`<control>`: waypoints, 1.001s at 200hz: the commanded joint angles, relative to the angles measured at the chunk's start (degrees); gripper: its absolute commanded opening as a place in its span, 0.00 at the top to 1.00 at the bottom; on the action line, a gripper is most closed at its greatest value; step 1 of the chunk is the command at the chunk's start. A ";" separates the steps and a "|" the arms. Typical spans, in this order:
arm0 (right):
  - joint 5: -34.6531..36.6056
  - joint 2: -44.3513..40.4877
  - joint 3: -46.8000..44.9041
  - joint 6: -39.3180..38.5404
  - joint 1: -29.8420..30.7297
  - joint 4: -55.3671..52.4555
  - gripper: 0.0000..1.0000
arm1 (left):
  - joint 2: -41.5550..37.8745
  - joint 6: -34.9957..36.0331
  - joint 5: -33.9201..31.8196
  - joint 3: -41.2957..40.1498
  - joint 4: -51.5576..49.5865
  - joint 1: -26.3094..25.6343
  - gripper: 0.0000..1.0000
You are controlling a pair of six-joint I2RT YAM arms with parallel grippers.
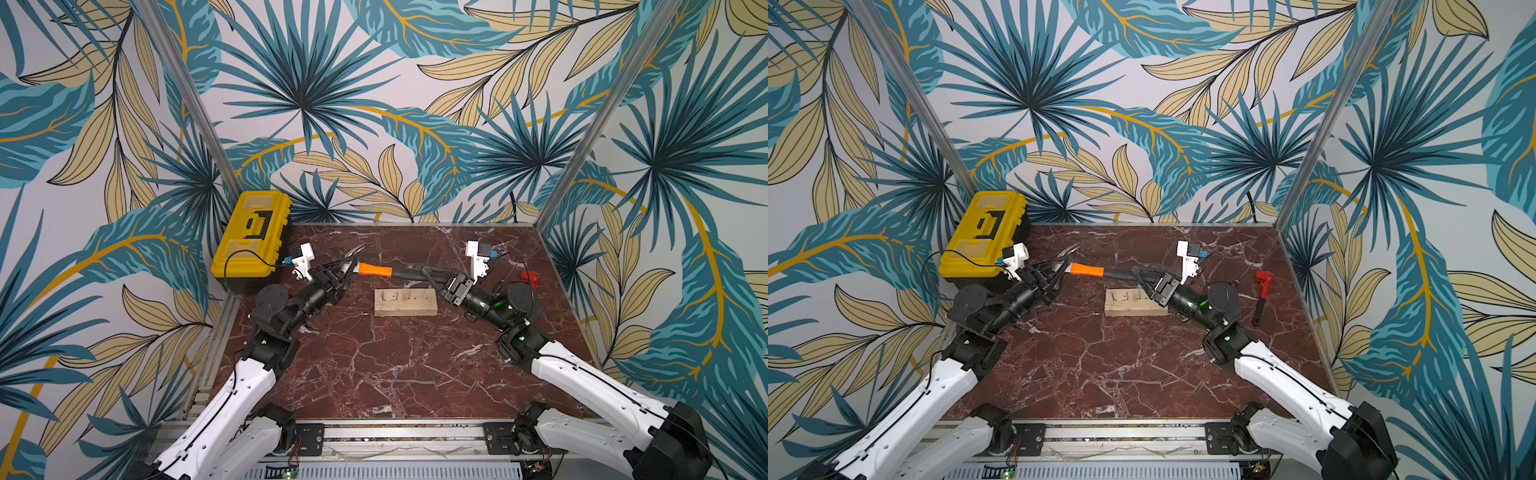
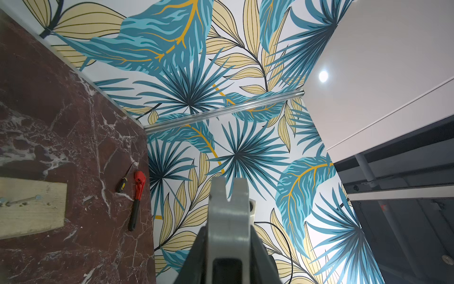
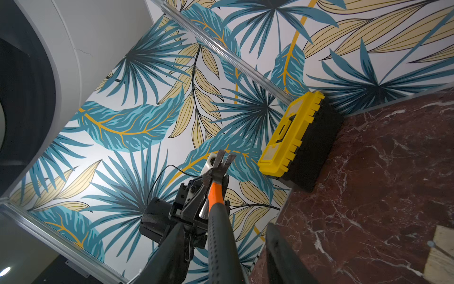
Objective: Use a claw hammer to pull out a nail
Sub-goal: Pick up the hammer at the center of the board.
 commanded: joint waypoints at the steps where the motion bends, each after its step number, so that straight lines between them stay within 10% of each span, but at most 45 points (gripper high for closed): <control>1: -2.82 1.15 2.02 0.61 0.72 1.50 0.54 | -0.25 0.62 6.36 1.87 4.12 -1.06 1.00; 121: -1.21 2.97 4.56 -0.14 0.72 -3.25 1.00 | 1.08 0.80 6.03 1.06 4.05 -1.07 1.00; 133: -0.75 2.37 4.68 -0.91 0.71 -5.11 1.00 | 1.09 0.81 5.01 0.32 3.99 -1.05 0.71; 155: 1.12 0.12 4.89 -3.21 0.68 -9.23 1.00 | 0.73 1.80 3.21 -0.98 3.92 -1.00 0.48; 200: 6.24 -6.33 7.15 -9.82 -0.32 -25.66 1.00 | 0.32 3.46 1.64 -5.03 3.87 0.25 0.34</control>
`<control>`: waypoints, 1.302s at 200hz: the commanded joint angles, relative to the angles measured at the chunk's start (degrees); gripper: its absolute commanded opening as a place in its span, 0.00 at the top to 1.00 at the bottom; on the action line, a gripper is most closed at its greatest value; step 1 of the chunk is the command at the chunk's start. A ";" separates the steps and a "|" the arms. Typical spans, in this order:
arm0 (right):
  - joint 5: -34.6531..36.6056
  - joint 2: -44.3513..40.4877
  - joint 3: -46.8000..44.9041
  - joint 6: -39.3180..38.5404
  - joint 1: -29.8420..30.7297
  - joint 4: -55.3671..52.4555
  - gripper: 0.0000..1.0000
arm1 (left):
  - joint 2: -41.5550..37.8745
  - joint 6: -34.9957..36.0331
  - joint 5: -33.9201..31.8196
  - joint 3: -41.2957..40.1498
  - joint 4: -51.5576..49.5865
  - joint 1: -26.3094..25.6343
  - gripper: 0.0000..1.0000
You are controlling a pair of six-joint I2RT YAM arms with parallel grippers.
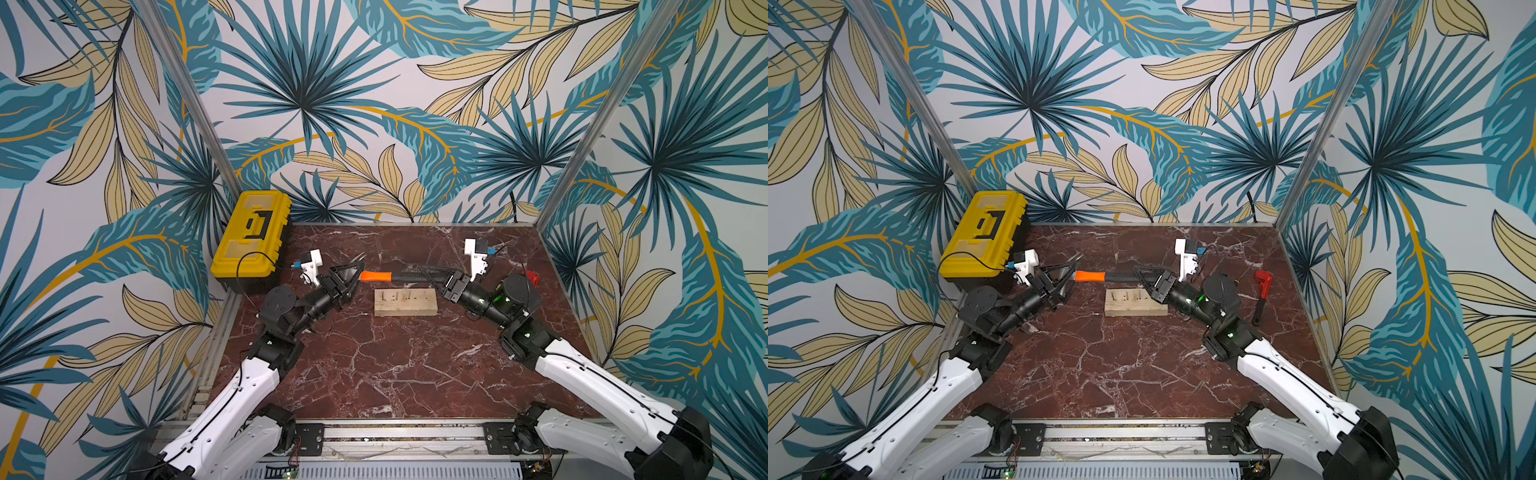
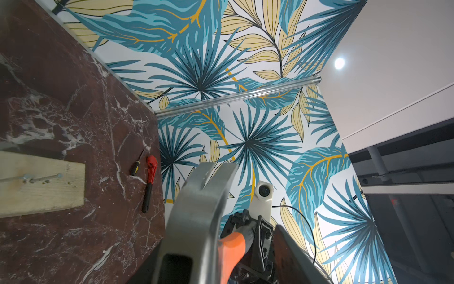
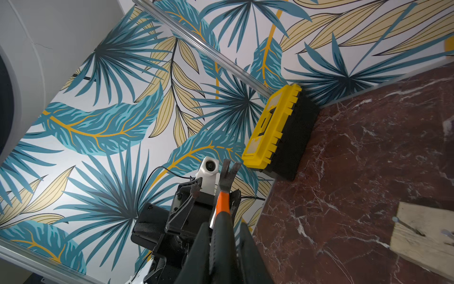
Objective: Use a claw hammer to pull out a nail
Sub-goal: Pick up the hammer at the center of the board, then adjust the mounting plate at the center of the board.
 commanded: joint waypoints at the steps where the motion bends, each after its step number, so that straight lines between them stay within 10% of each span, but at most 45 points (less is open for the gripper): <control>1: 3.37 -4.18 2.70 -6.03 -0.57 -10.30 1.00 | -0.98 1.98 -0.22 -1.37 3.44 0.95 0.34; 119: 18.94 -7.01 21.87 -22.58 -1.70 -59.12 1.00 | 6.81 24.82 -5.30 4.70 -26.93 3.21 0.37; 260: 19.21 -1.05 27.43 -26.23 -1.62 -66.76 1.00 | 46.59 41.78 -8.31 35.63 -44.62 3.38 0.47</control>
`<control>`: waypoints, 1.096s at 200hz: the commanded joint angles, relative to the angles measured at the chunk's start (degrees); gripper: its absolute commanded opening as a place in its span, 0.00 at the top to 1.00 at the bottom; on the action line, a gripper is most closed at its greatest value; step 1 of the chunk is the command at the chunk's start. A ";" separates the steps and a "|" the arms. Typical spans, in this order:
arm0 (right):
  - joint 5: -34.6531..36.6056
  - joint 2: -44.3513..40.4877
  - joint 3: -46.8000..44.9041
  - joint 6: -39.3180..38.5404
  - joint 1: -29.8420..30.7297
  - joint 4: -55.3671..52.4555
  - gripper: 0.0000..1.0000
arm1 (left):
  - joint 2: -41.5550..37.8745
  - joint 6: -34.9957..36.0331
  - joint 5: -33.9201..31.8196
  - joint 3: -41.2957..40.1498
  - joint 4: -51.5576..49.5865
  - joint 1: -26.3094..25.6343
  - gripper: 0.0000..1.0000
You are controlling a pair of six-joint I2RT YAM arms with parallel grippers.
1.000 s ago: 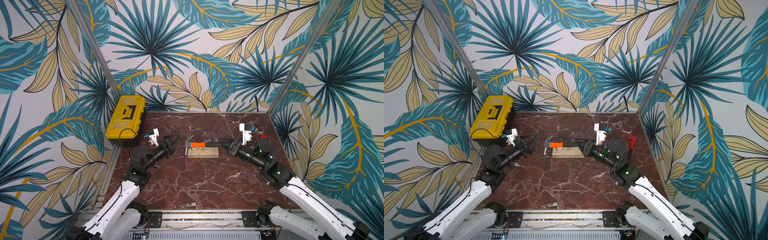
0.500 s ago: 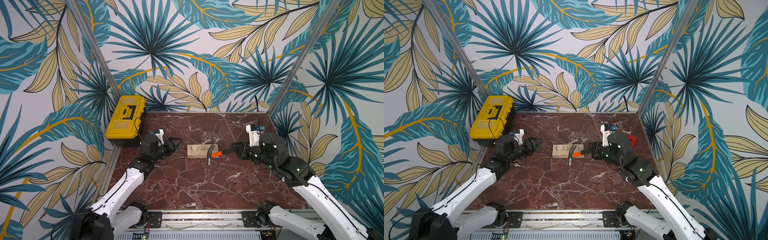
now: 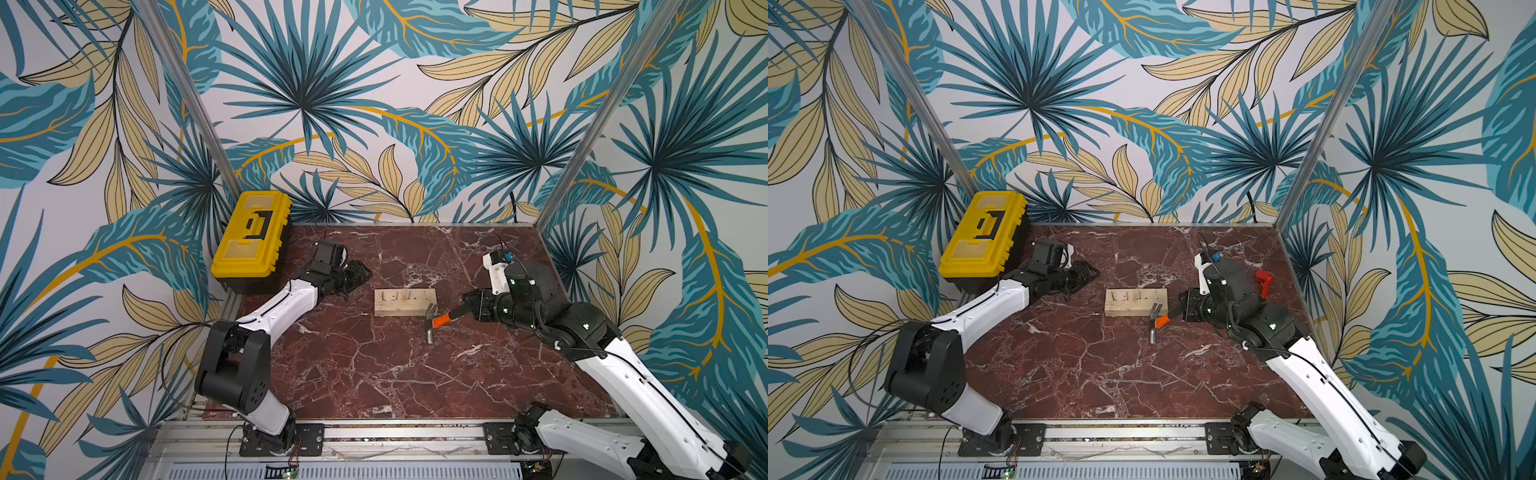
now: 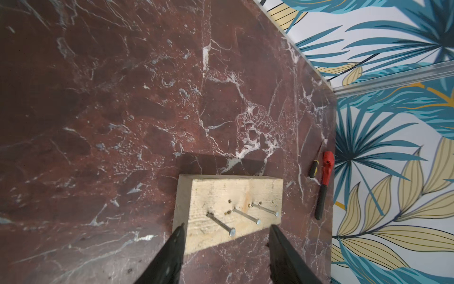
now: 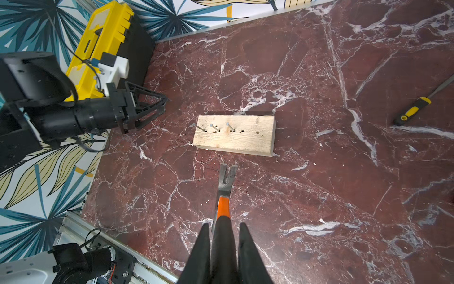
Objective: Use a claw hammer to pull out a nail
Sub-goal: Adjust the mounting plate at the center of the board.
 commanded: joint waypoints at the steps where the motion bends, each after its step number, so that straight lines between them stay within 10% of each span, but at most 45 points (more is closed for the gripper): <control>1: -0.29 -0.26 1.89 -0.31 -0.04 3.75 1.00 | 4.15 3.03 0.34 4.59 -3.47 0.27 0.47; 167: -5.42 -6.32 -5.83 5.24 -0.84 28.75 1.00 | -21.45 -6.26 14.69 -11.96 14.17 -3.99 0.32; 219: -3.85 -5.80 -5.61 4.70 -0.96 27.00 1.00 | -21.32 -4.47 6.07 -14.39 14.00 -5.49 0.32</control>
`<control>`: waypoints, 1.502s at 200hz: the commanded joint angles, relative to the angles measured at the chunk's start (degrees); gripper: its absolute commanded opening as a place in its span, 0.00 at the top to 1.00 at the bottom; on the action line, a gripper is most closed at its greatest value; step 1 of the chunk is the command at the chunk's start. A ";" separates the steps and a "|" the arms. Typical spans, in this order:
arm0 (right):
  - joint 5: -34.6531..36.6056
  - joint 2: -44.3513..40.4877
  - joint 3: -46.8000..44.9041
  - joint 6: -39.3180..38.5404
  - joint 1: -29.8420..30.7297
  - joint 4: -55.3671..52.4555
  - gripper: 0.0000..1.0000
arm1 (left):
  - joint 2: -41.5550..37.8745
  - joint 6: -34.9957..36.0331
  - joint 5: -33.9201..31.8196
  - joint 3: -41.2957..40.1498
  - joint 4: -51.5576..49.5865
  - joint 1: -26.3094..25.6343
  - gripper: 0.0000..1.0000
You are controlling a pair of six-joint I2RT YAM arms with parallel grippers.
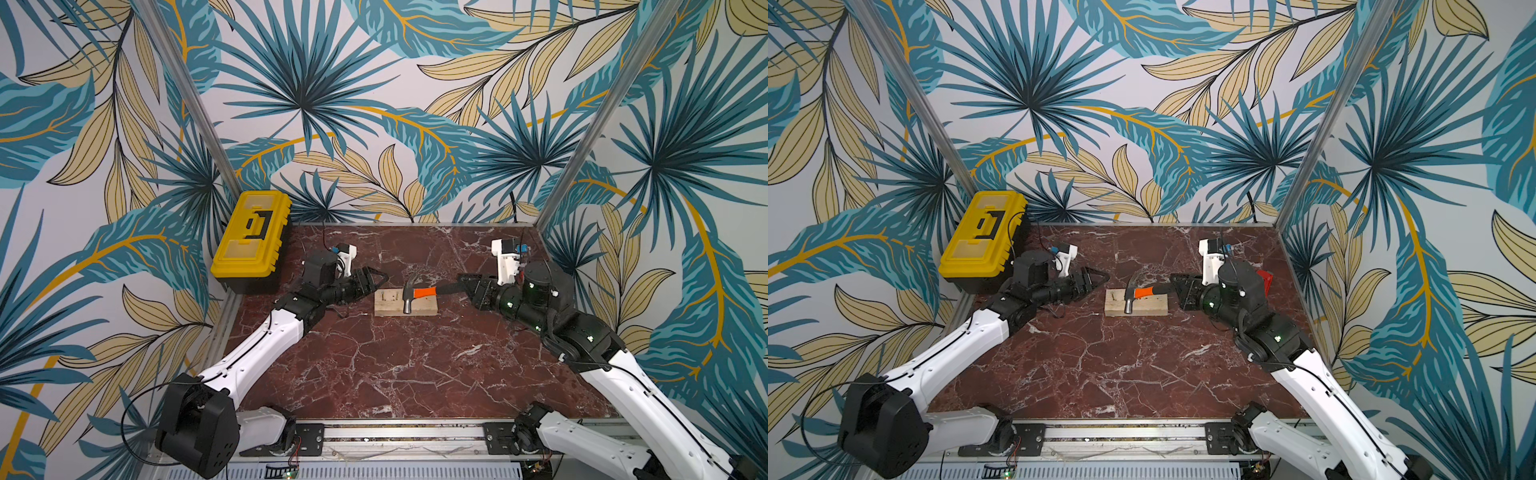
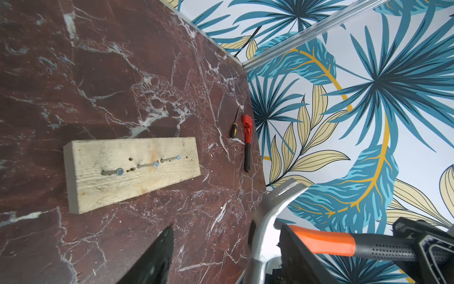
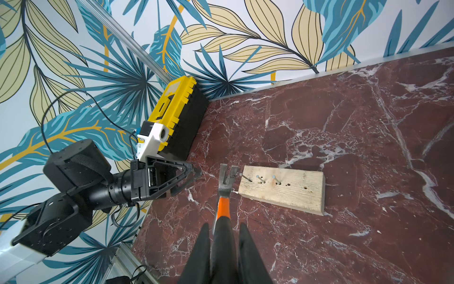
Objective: Use a claw hammer to pull out a nail
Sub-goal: Adjust the mounting plate at the center of the board.
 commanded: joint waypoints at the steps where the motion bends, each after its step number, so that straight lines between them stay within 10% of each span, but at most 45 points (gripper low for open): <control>1: 0.23 -1.12 0.11 1.20 -0.26 6.17 1.00 | -0.08 1.08 -5.54 -0.83 2.35 -0.04 0.32; 159: 7.23 -4.96 -1.55 0.75 -0.26 -1.94 1.00 | 45.31 19.70 -5.80 41.13 -24.48 1.08 0.52; 300: 6.92 -3.32 -1.55 0.58 -0.29 -1.68 1.00 | 48.08 22.48 -0.38 37.04 -26.16 -0.17 0.64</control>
